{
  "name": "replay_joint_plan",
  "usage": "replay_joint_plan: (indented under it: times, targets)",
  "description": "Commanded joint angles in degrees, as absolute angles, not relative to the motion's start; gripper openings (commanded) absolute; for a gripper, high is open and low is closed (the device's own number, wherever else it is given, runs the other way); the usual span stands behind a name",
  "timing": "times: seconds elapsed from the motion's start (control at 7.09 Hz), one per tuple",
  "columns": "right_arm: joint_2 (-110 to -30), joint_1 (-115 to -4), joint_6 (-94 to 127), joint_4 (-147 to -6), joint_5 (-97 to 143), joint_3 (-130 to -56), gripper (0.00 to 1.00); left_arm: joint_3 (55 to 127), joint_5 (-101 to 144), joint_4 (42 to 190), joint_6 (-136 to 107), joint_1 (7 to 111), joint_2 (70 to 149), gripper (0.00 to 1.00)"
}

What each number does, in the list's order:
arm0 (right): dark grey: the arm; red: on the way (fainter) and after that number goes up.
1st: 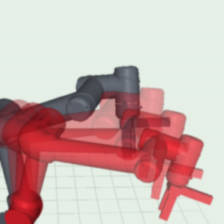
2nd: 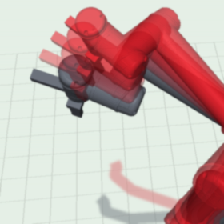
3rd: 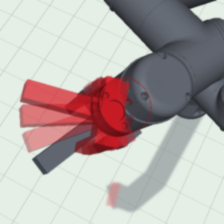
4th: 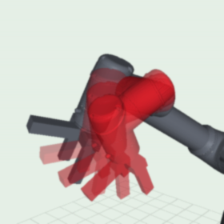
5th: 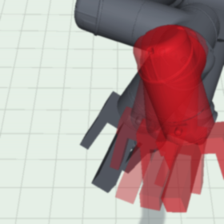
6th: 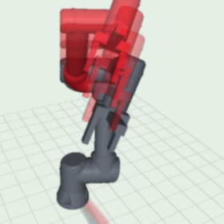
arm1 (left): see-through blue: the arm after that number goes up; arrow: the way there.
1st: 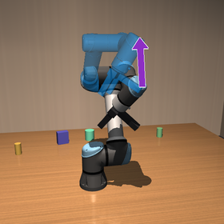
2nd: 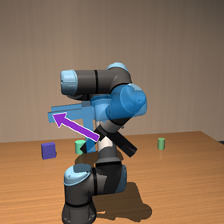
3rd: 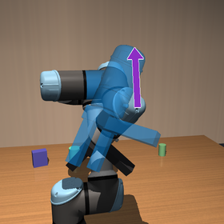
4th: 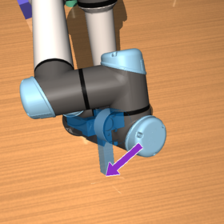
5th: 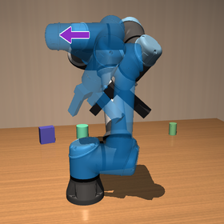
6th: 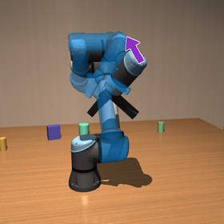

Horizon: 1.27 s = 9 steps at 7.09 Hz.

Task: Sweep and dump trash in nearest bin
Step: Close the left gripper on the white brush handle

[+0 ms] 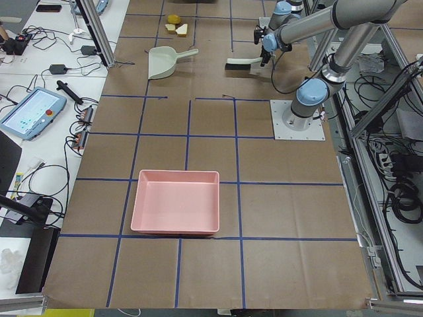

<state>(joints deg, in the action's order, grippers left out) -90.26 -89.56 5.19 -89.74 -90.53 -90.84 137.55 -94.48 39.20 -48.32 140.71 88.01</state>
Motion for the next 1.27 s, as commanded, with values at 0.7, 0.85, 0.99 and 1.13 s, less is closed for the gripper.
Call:
replay_joint_plan:
  times: [0.7, 0.85, 0.99, 1.13]
  targets:
    - [-90.3, -89.6, 5.3, -89.7, -90.5, -90.8, 1.00, 137.3, -94.6, 39.1, -48.2, 140.7, 87.4, 0.44]
    - [-90.3, -89.6, 5.3, -89.7, -90.5, -90.8, 1.00, 137.3, -94.6, 39.2, -48.2, 140.7, 87.2, 0.40]
    - [-90.3, -89.6, 5.3, -89.7, -90.5, -90.8, 1.00, 137.2, -94.6, 39.2, -48.2, 140.7, 87.1, 0.31]
    - [-90.3, -89.6, 5.3, -89.7, -90.5, -90.8, 1.00, 137.2, -94.6, 39.3, -48.1, 140.7, 87.1, 0.20]
